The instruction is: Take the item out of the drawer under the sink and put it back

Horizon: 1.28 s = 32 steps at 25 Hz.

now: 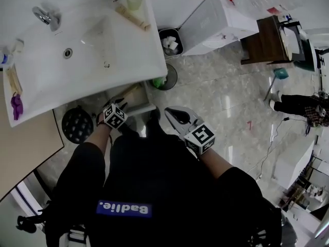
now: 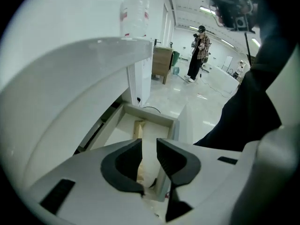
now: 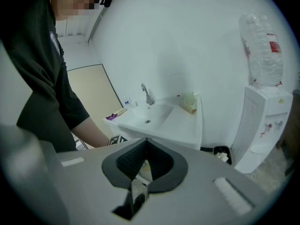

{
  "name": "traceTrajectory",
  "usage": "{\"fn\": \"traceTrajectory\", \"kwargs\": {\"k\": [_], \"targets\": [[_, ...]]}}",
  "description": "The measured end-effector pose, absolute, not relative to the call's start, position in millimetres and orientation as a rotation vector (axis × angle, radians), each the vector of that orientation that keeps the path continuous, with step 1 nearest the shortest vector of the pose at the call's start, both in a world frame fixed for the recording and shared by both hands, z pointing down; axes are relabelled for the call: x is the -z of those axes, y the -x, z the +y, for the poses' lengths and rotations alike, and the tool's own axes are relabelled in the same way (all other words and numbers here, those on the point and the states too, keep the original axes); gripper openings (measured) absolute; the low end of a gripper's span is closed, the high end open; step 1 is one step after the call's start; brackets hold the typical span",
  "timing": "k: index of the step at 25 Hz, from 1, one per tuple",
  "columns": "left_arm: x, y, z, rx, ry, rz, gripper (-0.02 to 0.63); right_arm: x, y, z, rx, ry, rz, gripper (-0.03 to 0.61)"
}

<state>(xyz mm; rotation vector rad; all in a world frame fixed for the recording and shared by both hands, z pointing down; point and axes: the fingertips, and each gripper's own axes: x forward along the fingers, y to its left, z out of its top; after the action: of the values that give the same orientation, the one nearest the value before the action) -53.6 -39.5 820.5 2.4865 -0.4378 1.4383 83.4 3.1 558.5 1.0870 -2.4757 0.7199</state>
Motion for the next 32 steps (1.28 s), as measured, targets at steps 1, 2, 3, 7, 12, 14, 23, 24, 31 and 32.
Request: {"fn": "traceTrajectory", "kwargs": {"k": [1, 2, 3, 7, 12, 14, 23, 24, 31, 32], "targets": [[-811, 53, -35, -1.418, -2.501, -0.441, 0.08, -554, -81, 3, -0.715, -1.086, -2.487, 0.002], [-801, 53, -32, -1.397, -2.516, -0.445, 0.08, -549, -78, 3, -0.707, -1.085, -2.498, 0.002], [-791, 53, -29, -1.376, -2.534, -0.448, 0.08, -545, -75, 2, -0.7, -1.084, -2.509, 0.002], [-743, 51, -20, -1.276, -2.617, -0.458, 0.08, -532, -59, 5, -0.679, -1.072, -2.552, 0.002], [-678, 56, -19, -1.101, -2.693, -0.569, 0.08, -522, -35, 13, -0.655, -1.043, -2.599, 0.002], [-655, 60, -18, -1.039, -2.707, -0.612, 0.08, -520, -28, 12, -0.647, -1.043, -2.615, 0.002], [-567, 70, -1, -0.777, -2.747, -0.735, 0.078, -500, 4, 13, -0.587, -0.959, -2.698, 0.002], [-557, 71, -1, -0.75, -2.752, -0.751, 0.078, -497, 7, 14, -0.579, -0.95, -2.706, 0.002], [-495, 67, 1, -0.58, -2.81, -0.774, 0.047, -481, 25, 13, -0.548, -0.88, -2.772, 0.002], [-488, 65, 1, -0.557, -2.816, -0.776, 0.037, -479, 26, 13, -0.544, -0.873, -2.778, 0.002]]}}
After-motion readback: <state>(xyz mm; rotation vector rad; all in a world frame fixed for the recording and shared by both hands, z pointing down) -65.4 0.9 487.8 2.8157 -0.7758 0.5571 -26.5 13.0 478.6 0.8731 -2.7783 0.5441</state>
